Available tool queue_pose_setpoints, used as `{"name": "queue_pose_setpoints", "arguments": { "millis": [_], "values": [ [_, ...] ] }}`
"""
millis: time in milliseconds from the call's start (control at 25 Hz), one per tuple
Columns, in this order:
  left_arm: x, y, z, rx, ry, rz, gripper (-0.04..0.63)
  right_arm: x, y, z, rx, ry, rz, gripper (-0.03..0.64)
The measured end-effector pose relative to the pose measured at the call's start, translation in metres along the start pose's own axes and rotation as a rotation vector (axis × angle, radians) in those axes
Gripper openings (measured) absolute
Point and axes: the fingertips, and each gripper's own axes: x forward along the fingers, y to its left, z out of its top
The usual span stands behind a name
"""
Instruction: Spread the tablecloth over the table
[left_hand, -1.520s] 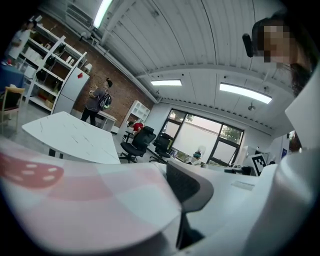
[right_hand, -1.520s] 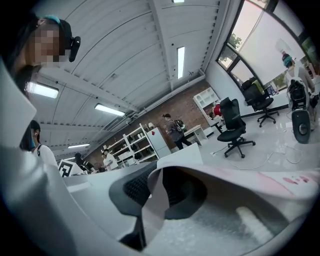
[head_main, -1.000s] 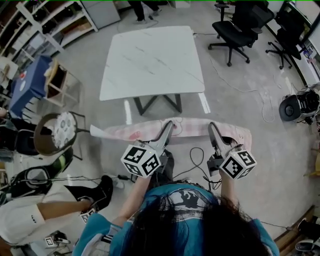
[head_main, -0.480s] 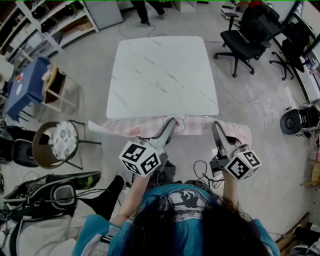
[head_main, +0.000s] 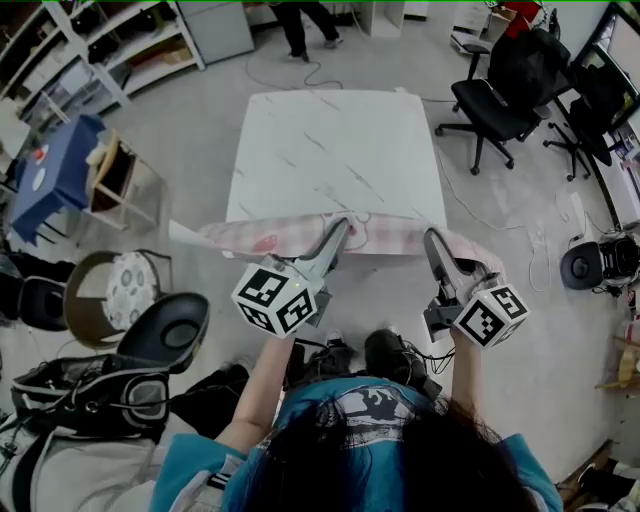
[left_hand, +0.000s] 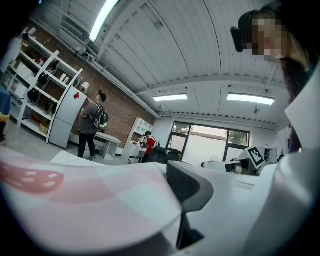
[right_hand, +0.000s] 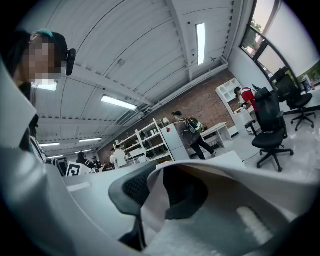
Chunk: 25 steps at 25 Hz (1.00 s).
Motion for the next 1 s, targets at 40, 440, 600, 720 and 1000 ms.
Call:
{"name": "queue_pose_setpoints", "arguments": {
  "millis": [40,440,600,720,1000],
  "values": [
    [0.002,0.004,0.006,0.009,-0.010,0.003,0.077,0.006,0.001,0.006,-0.017,-0.002,0.018,0.051],
    [0.062,0.050,0.077,0.122,-0.092,0.071,0.081,0.091,-0.027,0.079,-0.037,-0.024,0.220,0.052],
    [0.090,0.076,0.093,0.146,-0.098,0.129,0.081,0.131,-0.052,0.095,-0.003,0.005,0.294,0.052],
    [0.109,0.094,0.104,0.154,-0.107,0.158,0.083,0.159,-0.067,0.106,0.008,0.028,0.346,0.052],
    [0.144,0.134,0.146,0.179,-0.147,0.200,0.083,0.221,-0.085,0.144,0.008,0.034,0.471,0.052]
  ]
}}
